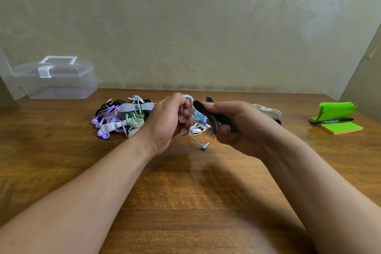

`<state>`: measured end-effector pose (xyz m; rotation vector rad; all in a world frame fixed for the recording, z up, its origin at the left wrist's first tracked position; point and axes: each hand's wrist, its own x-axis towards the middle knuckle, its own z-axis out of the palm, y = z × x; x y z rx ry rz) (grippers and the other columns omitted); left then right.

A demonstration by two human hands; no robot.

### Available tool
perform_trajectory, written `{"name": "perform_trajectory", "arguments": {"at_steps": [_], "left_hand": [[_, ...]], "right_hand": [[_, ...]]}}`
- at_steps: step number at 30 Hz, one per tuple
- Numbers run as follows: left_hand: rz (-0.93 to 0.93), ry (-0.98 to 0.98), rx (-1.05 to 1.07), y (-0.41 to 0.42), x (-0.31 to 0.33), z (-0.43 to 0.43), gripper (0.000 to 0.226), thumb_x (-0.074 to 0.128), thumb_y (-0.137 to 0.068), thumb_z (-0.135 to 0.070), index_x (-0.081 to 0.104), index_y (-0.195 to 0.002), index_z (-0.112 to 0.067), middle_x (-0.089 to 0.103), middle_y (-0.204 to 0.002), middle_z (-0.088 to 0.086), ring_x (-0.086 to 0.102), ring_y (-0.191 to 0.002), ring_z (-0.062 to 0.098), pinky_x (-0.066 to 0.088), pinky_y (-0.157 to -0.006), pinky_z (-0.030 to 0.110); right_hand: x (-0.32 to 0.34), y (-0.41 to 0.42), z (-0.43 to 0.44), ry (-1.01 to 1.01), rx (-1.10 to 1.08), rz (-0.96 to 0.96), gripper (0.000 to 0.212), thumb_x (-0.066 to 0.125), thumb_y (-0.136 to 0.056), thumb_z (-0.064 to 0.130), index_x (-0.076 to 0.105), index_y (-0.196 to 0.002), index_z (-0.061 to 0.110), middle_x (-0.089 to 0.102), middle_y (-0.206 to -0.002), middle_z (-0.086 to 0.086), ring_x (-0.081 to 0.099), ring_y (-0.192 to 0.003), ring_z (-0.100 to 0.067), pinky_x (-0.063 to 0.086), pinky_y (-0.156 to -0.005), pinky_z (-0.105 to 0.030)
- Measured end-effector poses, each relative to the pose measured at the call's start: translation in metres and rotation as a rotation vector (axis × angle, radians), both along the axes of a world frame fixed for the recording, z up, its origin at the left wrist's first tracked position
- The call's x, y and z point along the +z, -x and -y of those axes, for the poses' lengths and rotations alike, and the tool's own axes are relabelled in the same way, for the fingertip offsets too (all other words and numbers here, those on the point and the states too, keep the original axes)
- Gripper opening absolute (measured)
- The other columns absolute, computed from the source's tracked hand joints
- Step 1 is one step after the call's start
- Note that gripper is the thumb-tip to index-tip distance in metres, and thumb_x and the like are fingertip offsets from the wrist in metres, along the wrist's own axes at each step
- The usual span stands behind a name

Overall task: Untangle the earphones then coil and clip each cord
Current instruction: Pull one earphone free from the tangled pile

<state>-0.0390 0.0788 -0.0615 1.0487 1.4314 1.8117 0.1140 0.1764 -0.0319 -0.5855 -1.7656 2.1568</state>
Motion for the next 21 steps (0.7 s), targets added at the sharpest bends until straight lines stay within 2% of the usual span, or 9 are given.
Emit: {"name": "perform_trajectory", "arguments": {"at_steps": [4, 9, 15, 21], "left_hand": [[0.005, -0.009, -0.01, -0.003, 0.0, -0.001, 0.021, 0.038, -0.095, -0.014, 0.046, -0.076, -0.016, 0.039, -0.063, 0.0, 0.041, -0.055, 0.018, 0.03, -0.046, 0.027], [-0.086, -0.002, 0.007, -0.005, 0.0, -0.001, 0.023, 0.036, -0.098, -0.011, 0.045, -0.077, -0.014, 0.04, -0.064, 0.001, 0.042, -0.056, 0.019, 0.032, -0.047, 0.027], [-0.192, -0.041, 0.043, -0.006, -0.002, -0.001, 0.012, 0.042, -0.086, -0.022, 0.042, -0.079, -0.012, 0.04, -0.064, 0.003, 0.042, -0.056, 0.021, 0.035, -0.049, 0.03], [-0.28, -0.072, 0.047, -0.017, 0.001, -0.001, 0.015, 0.042, -0.088, -0.024, 0.041, -0.078, -0.012, 0.037, -0.064, 0.004, 0.037, -0.064, 0.026, 0.032, -0.053, 0.035]], "right_hand": [[-0.002, 0.002, 0.0, -0.024, 0.01, 0.029, 0.021, 0.057, -0.103, 0.017, 0.059, -0.083, 0.009, 0.047, -0.062, -0.002, 0.035, -0.043, -0.006, 0.016, -0.043, -0.019], [-0.002, -0.001, -0.001, -0.056, 0.031, 0.03, 0.025, 0.056, -0.104, 0.017, 0.06, -0.08, 0.01, 0.049, -0.057, 0.001, 0.034, -0.043, -0.006, 0.016, -0.044, -0.019], [-0.005, 0.001, -0.003, -0.11, 0.011, 0.025, 0.026, 0.06, -0.103, 0.017, 0.06, -0.078, 0.011, 0.047, -0.062, -0.002, 0.034, -0.048, -0.009, 0.016, -0.048, -0.023], [-0.008, 0.003, -0.003, -0.113, 0.029, -0.04, 0.025, 0.058, -0.105, 0.017, 0.066, -0.083, 0.008, 0.054, -0.066, -0.003, 0.037, -0.051, -0.01, 0.019, -0.046, -0.022]]}}
